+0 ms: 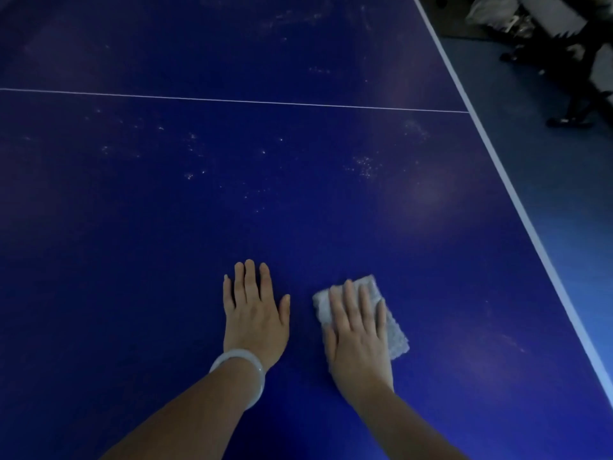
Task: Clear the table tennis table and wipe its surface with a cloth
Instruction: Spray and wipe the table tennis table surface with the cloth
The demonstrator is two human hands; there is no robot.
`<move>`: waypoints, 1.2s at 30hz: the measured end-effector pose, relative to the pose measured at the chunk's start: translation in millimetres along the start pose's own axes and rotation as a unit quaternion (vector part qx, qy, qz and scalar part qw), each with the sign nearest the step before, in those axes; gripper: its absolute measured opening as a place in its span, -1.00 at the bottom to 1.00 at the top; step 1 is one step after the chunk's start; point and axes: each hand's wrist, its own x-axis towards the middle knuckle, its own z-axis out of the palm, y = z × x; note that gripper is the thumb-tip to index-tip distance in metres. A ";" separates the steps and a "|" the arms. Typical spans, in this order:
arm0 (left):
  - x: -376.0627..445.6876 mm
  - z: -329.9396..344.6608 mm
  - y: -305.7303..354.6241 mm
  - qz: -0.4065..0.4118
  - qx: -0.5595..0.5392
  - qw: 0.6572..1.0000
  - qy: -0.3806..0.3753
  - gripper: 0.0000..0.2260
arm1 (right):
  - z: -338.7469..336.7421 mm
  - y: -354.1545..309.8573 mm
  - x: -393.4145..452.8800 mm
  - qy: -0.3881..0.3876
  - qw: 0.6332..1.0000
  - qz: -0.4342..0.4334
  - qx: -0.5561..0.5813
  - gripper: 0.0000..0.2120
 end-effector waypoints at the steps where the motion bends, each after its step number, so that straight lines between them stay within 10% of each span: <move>1: 0.3 -0.2 0.3 0.001 0.000 1.000 0.003 -0.37 | 2.1 8.5 -15.9 -0.015 0.999 -0.034 0.001 -0.45; 11: 4.8 -7.1 2.6 -0.008 -0.010 0.999 -0.030 -0.38 | -10.6 102.5 -44.6 -0.026 0.985 0.165 0.034 -0.35; 17: -0.6 -18.6 67.6 0.092 -0.034 0.995 0.029 -0.46 | -13.5 105.1 -43.2 -0.021 0.989 0.142 0.036 -0.41; 24: -17.1 10.0 164.9 -0.023 -0.037 0.999 -0.031 -0.31 | -5.8 188.9 -111.4 -0.039 0.999 -0.025 0.007 -0.48; 34: -19.8 18.2 168.5 -0.039 -0.006 0.999 -0.001 -0.33 | -18.1 272.3 -48.5 -0.005 0.951 0.305 0.055 -0.44; 36: -19.8 17.2 169.1 -0.042 -0.007 0.999 -0.001 -0.33 | -19.1 242.6 -27.2 -0.017 0.967 0.251 0.032 -0.43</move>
